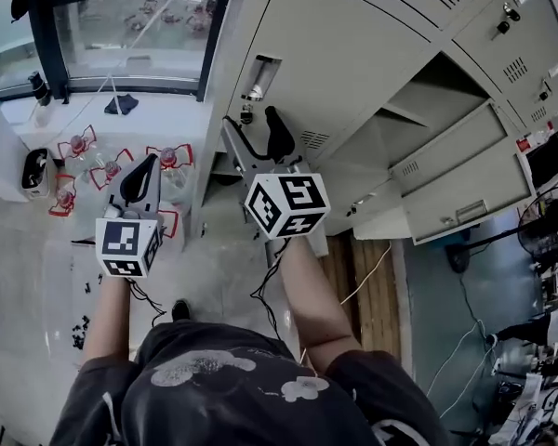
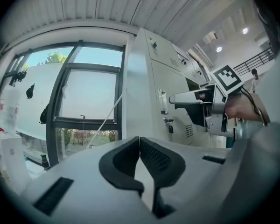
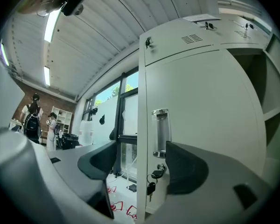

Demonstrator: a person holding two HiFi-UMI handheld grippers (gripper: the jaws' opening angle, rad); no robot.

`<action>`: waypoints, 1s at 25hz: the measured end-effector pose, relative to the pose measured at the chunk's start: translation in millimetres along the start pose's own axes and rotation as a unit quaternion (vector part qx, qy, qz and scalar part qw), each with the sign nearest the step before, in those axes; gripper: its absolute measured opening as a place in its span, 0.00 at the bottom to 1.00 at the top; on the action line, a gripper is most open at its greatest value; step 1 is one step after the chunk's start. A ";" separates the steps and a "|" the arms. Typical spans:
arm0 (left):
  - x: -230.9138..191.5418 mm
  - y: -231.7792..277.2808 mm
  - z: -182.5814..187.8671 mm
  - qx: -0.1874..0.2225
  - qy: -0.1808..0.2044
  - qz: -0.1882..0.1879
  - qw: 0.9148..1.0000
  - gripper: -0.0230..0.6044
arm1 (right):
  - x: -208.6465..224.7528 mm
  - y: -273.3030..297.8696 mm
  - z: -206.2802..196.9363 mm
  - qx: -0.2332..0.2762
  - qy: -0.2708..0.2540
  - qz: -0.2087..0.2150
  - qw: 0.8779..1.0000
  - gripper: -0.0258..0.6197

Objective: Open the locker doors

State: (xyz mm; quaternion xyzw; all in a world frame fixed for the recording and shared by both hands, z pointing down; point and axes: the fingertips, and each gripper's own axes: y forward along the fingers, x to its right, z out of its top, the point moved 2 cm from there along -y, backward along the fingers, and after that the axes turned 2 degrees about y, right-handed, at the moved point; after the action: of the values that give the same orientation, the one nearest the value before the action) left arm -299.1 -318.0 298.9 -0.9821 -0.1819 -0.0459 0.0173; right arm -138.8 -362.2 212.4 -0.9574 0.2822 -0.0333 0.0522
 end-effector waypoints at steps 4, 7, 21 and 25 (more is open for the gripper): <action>-11.0 12.5 -3.5 0.002 -0.009 -0.017 1.000 0.05 | -5.4 19.5 2.6 -0.001 -0.014 -0.006 1.000 0.53; -12.9 19.6 -7.6 0.000 -0.014 -0.033 0.999 0.05 | -5.2 32.3 1.6 -0.008 -0.019 -0.012 1.000 0.53; -41.4 26.7 -19.7 -0.003 -0.031 -0.059 0.998 0.05 | -0.7 64.3 3.2 -0.009 -0.027 -0.064 0.998 0.53; -43.4 25.3 -23.4 -0.004 -0.038 -0.063 0.997 0.05 | 2.1 67.1 5.3 -0.012 -0.009 -0.086 0.996 0.53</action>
State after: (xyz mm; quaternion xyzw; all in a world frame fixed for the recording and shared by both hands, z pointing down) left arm -332.3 -358.3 317.6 -0.9698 -0.2437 -0.0103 0.0037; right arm -172.6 -418.9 199.2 -0.9788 0.1992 -0.0261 0.0399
